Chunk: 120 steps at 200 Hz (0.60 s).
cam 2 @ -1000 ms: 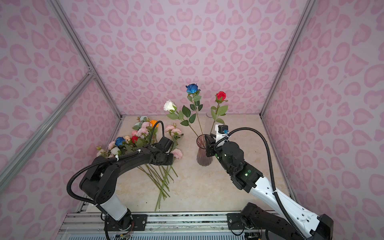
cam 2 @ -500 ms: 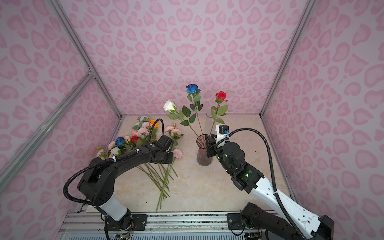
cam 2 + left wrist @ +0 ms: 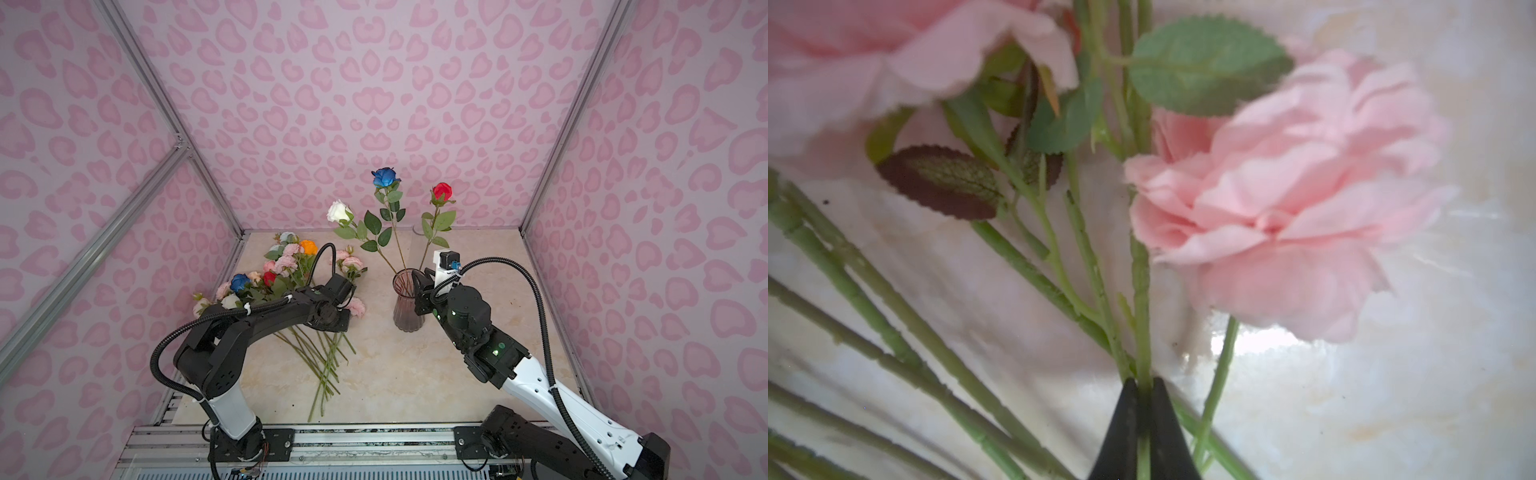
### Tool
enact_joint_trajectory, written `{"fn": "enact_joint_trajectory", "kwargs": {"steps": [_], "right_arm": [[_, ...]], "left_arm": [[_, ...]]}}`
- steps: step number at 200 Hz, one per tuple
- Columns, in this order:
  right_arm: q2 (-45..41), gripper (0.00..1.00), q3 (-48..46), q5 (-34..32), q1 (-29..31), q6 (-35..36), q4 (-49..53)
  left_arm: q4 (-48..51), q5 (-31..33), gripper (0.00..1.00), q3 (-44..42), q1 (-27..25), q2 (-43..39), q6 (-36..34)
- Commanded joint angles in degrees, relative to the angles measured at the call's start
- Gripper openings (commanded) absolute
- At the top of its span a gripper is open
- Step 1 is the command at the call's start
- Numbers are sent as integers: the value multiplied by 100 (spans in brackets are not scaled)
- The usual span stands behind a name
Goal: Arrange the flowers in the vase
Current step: 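Grasp a pink carnation stem with the left gripper and pull it from the bunch, then lift the pink carnation with the left gripper toward the right gripper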
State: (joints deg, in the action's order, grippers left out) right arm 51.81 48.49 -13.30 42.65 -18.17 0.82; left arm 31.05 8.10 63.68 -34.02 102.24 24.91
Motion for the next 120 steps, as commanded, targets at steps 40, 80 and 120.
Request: {"fn": "enact_joint_trajectory", "kwargs": {"steps": [40, 80, 120], "right_arm": [[-22, 34, -1, -32, 6, 24, -3], [-26, 34, 37, -23, 11, 16, -29], [-78, 34, 182, 70, 20, 33, 47]], "left_arm": [[720, 570, 3, 540, 7, -737, -111], [1097, 1003, 3, 1162, 246, -1388, -273], [1010, 1213, 3, 1186, 738, -2148, -145]]}}
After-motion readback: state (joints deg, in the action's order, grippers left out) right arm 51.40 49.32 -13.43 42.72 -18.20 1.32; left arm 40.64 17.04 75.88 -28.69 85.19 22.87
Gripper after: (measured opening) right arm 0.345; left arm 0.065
